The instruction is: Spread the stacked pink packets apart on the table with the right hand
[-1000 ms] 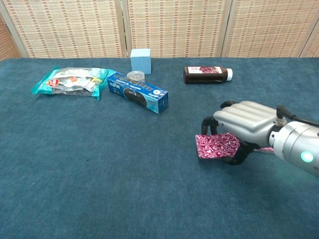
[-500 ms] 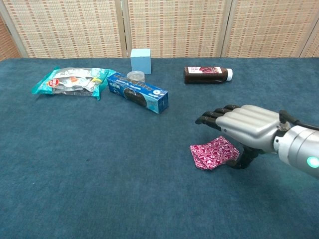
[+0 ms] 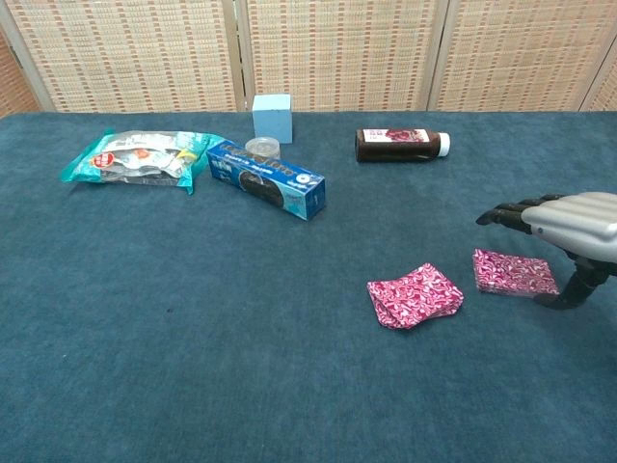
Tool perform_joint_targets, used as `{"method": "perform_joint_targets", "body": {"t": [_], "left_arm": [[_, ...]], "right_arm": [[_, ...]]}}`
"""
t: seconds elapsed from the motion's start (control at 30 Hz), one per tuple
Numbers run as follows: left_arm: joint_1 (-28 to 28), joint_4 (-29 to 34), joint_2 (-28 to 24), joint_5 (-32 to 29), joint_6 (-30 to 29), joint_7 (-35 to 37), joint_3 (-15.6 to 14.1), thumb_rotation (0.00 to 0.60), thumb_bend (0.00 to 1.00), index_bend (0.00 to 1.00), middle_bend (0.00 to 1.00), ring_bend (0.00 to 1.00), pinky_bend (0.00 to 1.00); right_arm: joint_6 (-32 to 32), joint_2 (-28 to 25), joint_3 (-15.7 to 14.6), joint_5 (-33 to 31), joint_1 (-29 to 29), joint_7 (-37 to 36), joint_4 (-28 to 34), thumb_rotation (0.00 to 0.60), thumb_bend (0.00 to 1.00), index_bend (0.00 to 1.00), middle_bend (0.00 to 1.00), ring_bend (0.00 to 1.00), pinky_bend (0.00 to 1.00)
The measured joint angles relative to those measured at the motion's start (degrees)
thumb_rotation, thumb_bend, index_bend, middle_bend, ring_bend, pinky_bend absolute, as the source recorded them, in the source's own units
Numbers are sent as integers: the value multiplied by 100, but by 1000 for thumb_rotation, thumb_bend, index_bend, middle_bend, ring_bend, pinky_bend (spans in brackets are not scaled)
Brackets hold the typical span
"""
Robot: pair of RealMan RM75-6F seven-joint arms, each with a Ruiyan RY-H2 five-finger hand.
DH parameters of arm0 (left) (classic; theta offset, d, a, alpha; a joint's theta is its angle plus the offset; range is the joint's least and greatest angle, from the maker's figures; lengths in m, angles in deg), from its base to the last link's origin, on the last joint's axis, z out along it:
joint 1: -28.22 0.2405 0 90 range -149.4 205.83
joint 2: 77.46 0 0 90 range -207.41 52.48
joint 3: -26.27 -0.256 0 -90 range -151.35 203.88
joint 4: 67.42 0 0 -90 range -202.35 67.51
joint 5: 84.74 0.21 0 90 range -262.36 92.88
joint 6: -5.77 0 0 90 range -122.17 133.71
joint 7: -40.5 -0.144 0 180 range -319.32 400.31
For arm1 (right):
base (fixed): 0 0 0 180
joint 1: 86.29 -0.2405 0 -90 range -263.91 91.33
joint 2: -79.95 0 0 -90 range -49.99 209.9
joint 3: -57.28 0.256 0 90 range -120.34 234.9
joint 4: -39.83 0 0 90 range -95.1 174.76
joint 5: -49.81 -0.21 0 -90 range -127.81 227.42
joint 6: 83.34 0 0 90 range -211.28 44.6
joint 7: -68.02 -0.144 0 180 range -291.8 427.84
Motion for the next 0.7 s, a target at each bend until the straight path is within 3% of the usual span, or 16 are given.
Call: {"method": "perform_joint_targets", "body": {"t": [0.27, 0.53, 0.7], "left_arm": [[16, 0, -1, -23, -13, 15, 3, 600, 435, 0, 0, 0, 109], [-7, 3, -8, -24, 29, 19, 5, 600, 434, 0, 0, 0, 109], [-13, 5, -9, -17, 42, 7, -2, 600, 434, 0, 0, 0, 109]], "right_arm": [[401, -10, 27, -272, -115, -163, -265, 600, 231, 17, 47, 0, 0], [335, 118, 92, -487, -143, -143, -404, 600, 231, 218, 194, 58, 0], [311, 175, 122, -545, -177, -145, -438, 600, 231, 237, 205, 67, 0]]}}
